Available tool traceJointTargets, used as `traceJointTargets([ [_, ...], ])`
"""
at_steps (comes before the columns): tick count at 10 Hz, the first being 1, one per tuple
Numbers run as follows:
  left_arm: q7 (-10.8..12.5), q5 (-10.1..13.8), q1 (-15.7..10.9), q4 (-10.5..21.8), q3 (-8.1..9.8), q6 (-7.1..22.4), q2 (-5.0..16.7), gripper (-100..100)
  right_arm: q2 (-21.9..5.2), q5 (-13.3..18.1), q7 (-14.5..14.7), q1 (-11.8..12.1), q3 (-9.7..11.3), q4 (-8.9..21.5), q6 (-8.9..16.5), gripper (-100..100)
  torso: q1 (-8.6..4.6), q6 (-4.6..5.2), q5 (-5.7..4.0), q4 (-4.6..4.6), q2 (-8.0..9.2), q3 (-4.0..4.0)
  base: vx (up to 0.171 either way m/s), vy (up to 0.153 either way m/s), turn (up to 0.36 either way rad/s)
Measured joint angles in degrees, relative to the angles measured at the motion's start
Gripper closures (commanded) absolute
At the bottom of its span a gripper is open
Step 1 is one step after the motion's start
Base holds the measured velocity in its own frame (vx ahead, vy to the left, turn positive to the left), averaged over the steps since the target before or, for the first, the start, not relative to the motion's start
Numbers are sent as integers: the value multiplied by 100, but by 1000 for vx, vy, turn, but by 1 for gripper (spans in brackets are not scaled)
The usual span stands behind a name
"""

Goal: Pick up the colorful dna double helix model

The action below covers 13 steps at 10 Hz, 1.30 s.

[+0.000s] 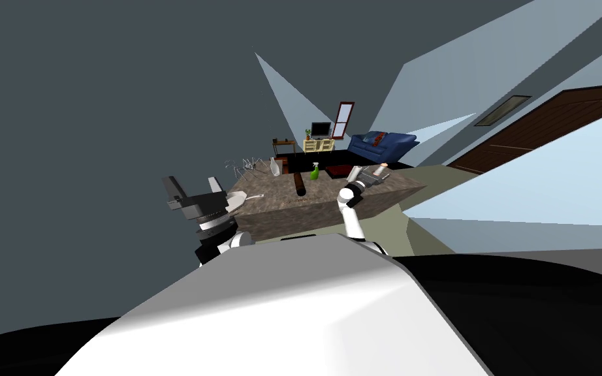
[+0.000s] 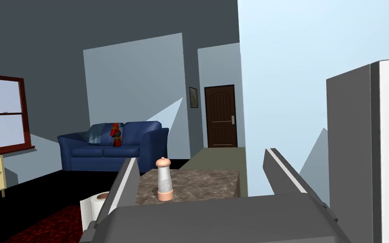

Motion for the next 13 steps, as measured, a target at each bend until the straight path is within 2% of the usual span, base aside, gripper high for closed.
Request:
traceJointTargets([
  [2, 0, 0, 0, 0, 0, 0, 0, 0, 14, -329, 18, -137, -17, 137, -132, -100, -3, 1, 0, 0, 0, 0, 1, 13, -7],
  [3, 0, 0, 0, 0, 0, 0, 0, 0, 12, -486, -4, -290, -48, 301, -247, -100, -1, 0, 0, 0, 0, 0, 0, 21, -7],
  [5, 0, 0, 0, 0, 0, 0, 0, 0, -4, -831, -28, -374, -94, 440, -350, -100, -3, 1, -1, 0, 0, 0, 2, 16, -9],
  [7, 0, 0, 0, 0, 0, 0, 0, 0, 9, -1188, 13, -632, -150, 676, -550, -100, 0, 1, 0, 0, -1, -1, 3, 17, -2],
  [8, 0, 0, 0, 0, 0, 0, 0, 0, 6, -1345, 7, -676, -155, 734, -581, -100, -3, 1, 0, 0, 0, 0, 0, 19, -14],
  [9, 0, 0, 0, 0, 0, 0, 0, 0, 8, -1508, -17, -841, -187, 915, -689, -100, -1, 0, 0, 0, -1, -1, 0, 22, -7],
  [11, 0, 0, 0, 0, 0, 0, 0, 0, 29, -1836, 12, -966, -207, 1032, -822, -100, -2, 1, 0, 0, 1, 0, 2, 17, -8],
  [13, 0, 0, 0, 0, 0, 0, 0, 0, 6, -2196, 6, -1251, -282, 1356, -994, -100, 0, 1, 0, -1, -1, -1, 1, 16, -3],
])
